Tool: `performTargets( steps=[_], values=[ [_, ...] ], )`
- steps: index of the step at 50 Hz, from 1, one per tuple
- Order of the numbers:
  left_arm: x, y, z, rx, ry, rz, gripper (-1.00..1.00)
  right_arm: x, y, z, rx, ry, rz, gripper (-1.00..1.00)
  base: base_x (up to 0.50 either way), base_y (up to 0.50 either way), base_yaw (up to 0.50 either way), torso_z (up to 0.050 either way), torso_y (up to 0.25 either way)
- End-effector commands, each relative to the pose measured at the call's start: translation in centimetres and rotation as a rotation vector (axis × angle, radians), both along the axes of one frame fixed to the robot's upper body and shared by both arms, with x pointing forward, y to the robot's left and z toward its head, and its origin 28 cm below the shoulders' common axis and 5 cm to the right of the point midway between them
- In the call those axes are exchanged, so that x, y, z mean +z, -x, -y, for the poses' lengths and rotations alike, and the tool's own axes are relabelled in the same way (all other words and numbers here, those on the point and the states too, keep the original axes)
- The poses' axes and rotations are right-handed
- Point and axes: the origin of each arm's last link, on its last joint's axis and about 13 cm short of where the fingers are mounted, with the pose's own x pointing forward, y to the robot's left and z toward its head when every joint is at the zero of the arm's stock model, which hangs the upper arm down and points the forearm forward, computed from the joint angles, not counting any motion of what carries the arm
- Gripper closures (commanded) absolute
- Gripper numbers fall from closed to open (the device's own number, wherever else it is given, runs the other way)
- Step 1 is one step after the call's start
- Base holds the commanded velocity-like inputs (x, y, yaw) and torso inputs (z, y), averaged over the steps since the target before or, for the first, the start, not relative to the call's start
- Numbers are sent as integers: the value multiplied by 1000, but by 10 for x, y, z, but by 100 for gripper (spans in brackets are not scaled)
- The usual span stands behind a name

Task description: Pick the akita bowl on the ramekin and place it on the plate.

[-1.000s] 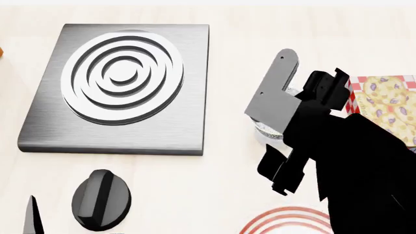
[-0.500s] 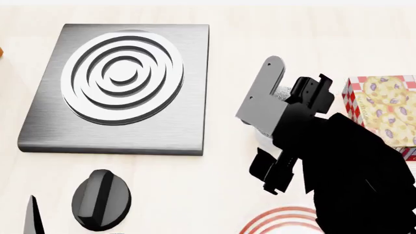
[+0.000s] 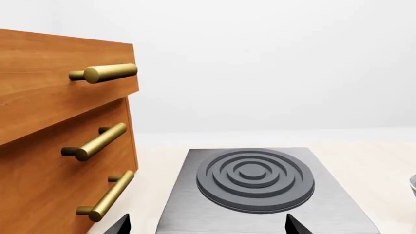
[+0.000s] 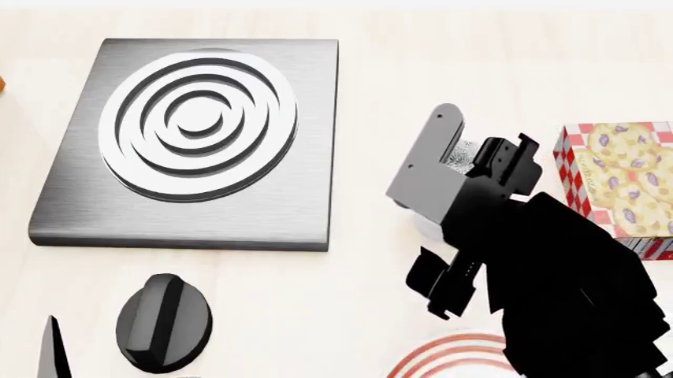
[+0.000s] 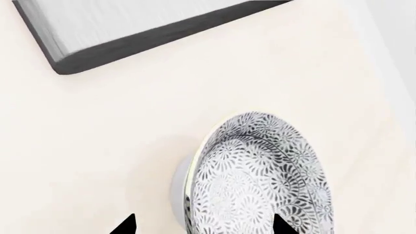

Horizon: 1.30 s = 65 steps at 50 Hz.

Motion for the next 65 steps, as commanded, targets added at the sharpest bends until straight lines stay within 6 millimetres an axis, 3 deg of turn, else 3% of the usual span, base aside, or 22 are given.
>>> performTargets(
  steps=[1,6,7,30,35,46,56,65],
  values=[
    [0,0,0,0,-1,-2,-100,-1,-1,2,-12,5,5,-100,0,0,0,0,0],
    [0,0,0,1,1,-1,-100,-2,-2,2,-11,4,11,-100,0,0,0,0,0],
    [0,0,0,2,1,-1,-100,-3,-1,1,-1,4,8,100,0,0,0,0,0],
    [-4,-4,-1,6,10,-17,-100,-6,3,0,25,38,9,100,0,0,0,0,0],
    [-4,-4,0,3,23,-19,-100,17,1,3,7,26,138,100,0,0,0,0,0],
    [-4,-4,1,-13,37,-17,-100,49,11,5,14,48,200,100,0,0,0,0,0],
    [-2,-3,0,-21,54,-11,-100,78,22,5,30,96,197,100,0,0,0,0,0],
    [0,-2,-1,-15,55,-13,-100,94,46,3,100,158,125,100,0,0,0,0,0]
  ],
)
